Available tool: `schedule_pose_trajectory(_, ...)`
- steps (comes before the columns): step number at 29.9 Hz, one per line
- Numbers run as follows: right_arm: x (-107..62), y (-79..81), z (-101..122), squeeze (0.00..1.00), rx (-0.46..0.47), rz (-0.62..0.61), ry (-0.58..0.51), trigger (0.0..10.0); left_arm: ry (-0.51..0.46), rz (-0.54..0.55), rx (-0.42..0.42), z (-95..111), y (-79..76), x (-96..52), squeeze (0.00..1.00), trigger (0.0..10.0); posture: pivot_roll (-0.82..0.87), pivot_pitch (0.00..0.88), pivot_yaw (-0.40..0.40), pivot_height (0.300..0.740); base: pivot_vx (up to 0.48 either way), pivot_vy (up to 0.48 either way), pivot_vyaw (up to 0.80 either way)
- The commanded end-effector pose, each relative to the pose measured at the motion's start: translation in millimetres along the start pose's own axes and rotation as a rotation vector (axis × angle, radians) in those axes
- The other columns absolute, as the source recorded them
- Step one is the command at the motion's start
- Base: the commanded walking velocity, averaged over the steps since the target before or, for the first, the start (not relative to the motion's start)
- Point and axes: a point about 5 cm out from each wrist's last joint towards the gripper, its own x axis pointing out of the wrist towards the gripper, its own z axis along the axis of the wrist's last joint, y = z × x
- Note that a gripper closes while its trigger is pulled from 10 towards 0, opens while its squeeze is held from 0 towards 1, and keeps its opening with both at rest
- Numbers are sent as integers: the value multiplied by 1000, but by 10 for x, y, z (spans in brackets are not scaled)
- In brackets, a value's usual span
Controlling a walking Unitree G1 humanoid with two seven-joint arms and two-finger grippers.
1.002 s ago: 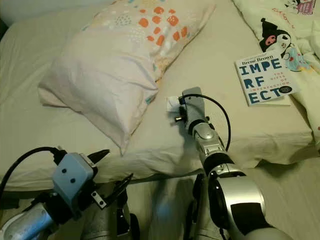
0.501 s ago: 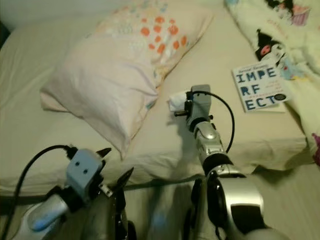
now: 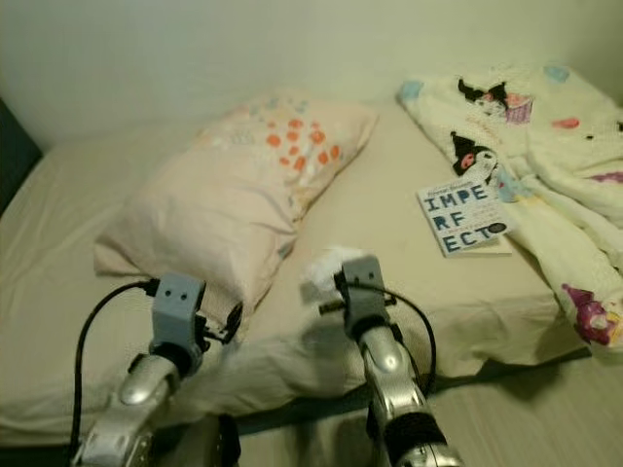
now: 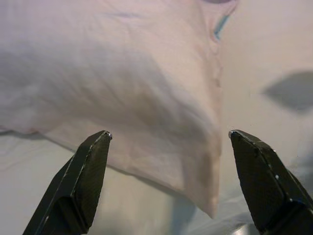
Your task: Clean up the room
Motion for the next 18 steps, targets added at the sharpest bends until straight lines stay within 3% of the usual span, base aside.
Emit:
schedule_pose_trajectory(1,-33,-22,17,0,7,-20,-24,10000,-1,15,18,-52,-17,-24,0,10000,-84,48,37,573,0,0,0)
schedule_pose_trajectory(7,-126,-64,-34,0,26,-18,2,10000,-58,34,43,28,-81,35,0,10000,-85,29,32,593,0,0,0)
schedule_pose_trajectory(18,-87,-22,-16,0,43,-26,28,10000,-105,-13,31,88,-137,118,0,10000,-74,15,28,633,0,0,0)
